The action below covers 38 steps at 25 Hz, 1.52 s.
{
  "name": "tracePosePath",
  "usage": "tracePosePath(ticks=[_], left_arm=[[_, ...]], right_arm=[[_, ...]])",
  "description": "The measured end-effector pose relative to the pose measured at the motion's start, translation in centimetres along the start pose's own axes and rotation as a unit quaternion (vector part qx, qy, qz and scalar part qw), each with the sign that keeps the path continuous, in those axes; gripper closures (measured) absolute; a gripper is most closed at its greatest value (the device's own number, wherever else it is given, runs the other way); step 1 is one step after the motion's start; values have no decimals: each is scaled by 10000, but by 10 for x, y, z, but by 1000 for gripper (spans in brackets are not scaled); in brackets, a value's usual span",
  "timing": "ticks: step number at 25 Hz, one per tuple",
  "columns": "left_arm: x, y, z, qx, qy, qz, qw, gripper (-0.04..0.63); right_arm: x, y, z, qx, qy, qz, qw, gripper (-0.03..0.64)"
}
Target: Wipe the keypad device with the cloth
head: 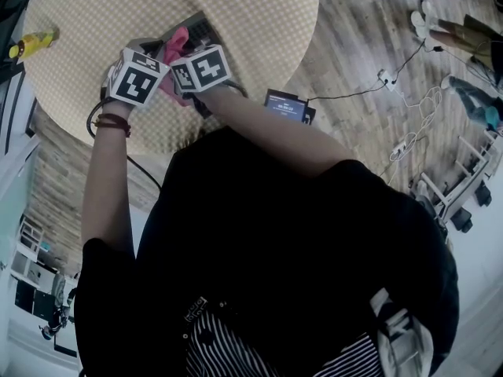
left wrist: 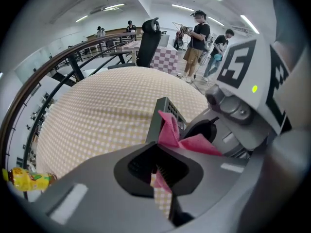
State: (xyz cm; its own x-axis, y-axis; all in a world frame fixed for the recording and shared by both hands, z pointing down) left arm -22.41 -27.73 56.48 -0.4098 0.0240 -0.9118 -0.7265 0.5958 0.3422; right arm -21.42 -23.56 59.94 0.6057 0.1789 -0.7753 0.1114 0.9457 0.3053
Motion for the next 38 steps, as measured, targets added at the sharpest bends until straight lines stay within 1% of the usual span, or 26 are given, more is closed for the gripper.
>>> tracePosePath(ticks=[2, 7, 11, 13, 18, 22, 24, 28, 31, 33, 35, 37, 38], left_arm=[[1, 1, 0, 21, 23, 27, 10000, 595], [2, 0, -3, -13, 31, 78, 10000, 595], [2, -5, -4, -46, 31, 138, 9999, 595], [1, -5, -5, -35, 24, 128, 9999, 595], [0, -3, -4, 34, -23, 87, 10000, 595], [2, -2, -4, 22, -180, 241, 9995, 595], [4, 1, -6, 59, -293, 415, 9987, 595], [8, 12, -1, 415, -661, 826, 9935, 595], [13, 22, -1, 862, -771, 1123, 9869, 595], [25, 24, -2, 1228, -859, 1440, 9782, 595], [44, 21, -2, 1528, -1040, 1907, 9641, 595], [67, 23, 2, 1775, -1205, 2432, 9460, 595], [78, 27, 6, 1902, -1248, 2702, 9356, 595]], right_arm=[[2, -8, -7, 98, -50, 58, 9999, 552], [-3, -2, -4, 257, -111, 40, 9996, 552], [-13, 26, 12, -18, -115, -358, 9993, 552], [-18, 39, 22, -56, -37, -540, 9985, 552], [-21, 49, 27, 0, 51, -650, 9979, 552], [-19, 50, 24, 168, 63, -686, 9975, 552], [-15, 51, 21, 298, 40, -699, 9971, 552], [4, 51, 13, 522, -37, -581, 9969, 552], [18, 46, 3, 709, -72, -467, 9964, 552], [29, 40, -3, 845, -59, -357, 9958, 552], [43, 31, -6, 1050, -31, -184, 9943, 552], [54, 21, -14, 1283, -44, 35, 9917, 552], [59, 18, -21, 1383, -72, 148, 9903, 552]])
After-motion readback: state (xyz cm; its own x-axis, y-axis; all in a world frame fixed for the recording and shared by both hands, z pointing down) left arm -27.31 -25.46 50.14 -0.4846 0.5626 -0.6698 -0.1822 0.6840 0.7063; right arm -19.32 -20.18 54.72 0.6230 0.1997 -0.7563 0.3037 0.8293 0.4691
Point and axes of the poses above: the fingertips, and each gripper's own axes: x backward along the fingers, z to its right, y out of its underside, the point moved 2 cm from there along x, backward along the fingers, and after that the axes turned 10 degrees about y, right-handed, at the moved point
